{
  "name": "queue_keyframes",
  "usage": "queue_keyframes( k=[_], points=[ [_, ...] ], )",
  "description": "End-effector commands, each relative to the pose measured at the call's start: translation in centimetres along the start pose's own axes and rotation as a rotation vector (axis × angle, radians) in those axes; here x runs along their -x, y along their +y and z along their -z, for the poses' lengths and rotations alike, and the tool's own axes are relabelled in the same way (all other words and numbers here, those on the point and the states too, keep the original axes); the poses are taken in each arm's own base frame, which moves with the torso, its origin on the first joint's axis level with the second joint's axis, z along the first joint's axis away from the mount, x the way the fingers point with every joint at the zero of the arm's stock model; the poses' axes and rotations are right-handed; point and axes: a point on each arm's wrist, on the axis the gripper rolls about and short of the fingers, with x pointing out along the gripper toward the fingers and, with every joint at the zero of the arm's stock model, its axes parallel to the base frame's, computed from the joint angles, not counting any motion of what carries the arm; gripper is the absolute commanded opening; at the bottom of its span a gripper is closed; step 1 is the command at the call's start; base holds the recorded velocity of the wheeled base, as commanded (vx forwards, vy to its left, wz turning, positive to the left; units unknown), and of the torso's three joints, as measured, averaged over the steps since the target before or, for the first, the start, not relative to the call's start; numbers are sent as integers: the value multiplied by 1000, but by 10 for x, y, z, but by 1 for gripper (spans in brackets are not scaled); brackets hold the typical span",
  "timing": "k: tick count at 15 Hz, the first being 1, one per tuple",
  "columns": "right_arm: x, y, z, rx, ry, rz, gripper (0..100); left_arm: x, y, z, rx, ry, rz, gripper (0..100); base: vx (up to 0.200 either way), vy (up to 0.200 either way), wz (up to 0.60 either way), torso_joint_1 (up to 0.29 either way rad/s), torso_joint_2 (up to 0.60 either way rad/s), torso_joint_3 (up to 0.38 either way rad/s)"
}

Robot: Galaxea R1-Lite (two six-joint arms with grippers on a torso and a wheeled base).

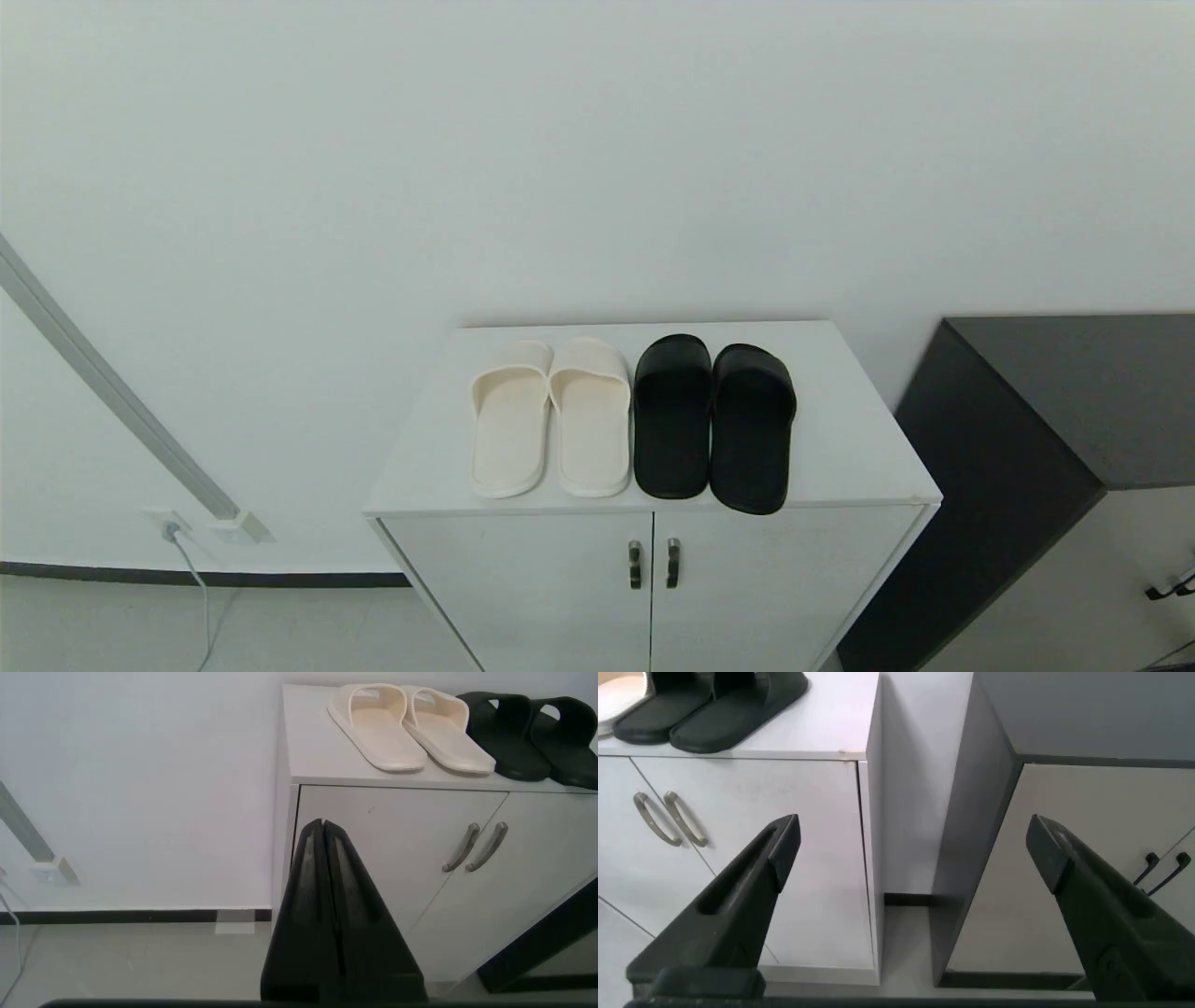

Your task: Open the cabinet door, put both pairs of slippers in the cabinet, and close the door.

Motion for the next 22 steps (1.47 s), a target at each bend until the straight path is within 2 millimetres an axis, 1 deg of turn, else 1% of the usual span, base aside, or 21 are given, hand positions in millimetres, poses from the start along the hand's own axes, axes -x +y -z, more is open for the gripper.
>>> queue_keyframes(
  k=[1,7,8,9,10,11,12,13,14,16,18,19,20,21,22],
  points=[
    [0,0,0,2,2,-1,100,0,0,0,1,1,-1,0,0,0,0,0,0,0],
    [0,0,0,1,-2,4,100,0,0,0,2,1,-1,0,0,0,0,0,0,0],
    [1,-1,-6,7,-29,15,100,0,0,0,-1,1,-1,0,0,0,0,0,0,0],
    [14,-3,-56,-69,-168,24,100,0,0,0,-1,1,-1,0,0,0,0,0,0,0],
    [19,-4,-90,-121,-193,20,100,0,0,0,-1,1,-1,0,0,0,0,0,0,0],
    [17,-5,-123,-121,-125,-16,100,0,0,0,-2,1,-1,0,0,0,0,0,0,0],
    [5,-3,-116,-101,18,-112,100,0,0,0,-1,1,-1,0,0,0,0,0,0,0],
    [-9,-2,-105,-98,113,-210,100,0,0,0,-1,1,-1,0,0,0,0,0,0,0],
    [-22,-1,-100,-113,176,-252,100,0,0,0,-1,1,-1,0,0,0,0,0,0,0],
    [-46,-1,-100,-127,253,-329,100,0,0,0,-2,1,1,0,0,0,0,0,0,0],
    [-78,1,-105,-133,302,-386,100,0,0,0,-2,1,-1,0,0,0,0,0,0,0],
    [-100,3,-108,-128,306,-408,100,0,0,0,-2,1,1,0,0,0,0,0,0,0],
    [-115,6,-109,-126,314,-420,100,0,0,0,-1,1,1,0,0,0,0,0,0,0],
    [-134,11,-110,-117,323,-430,100,0,0,0,-2,1,-1,0,0,0,0,0,0,0],
    [-159,23,-110,-94,321,-400,100,0,0,0,-1,1,-1,0,0,0,0,0,0,0]
  ],
)
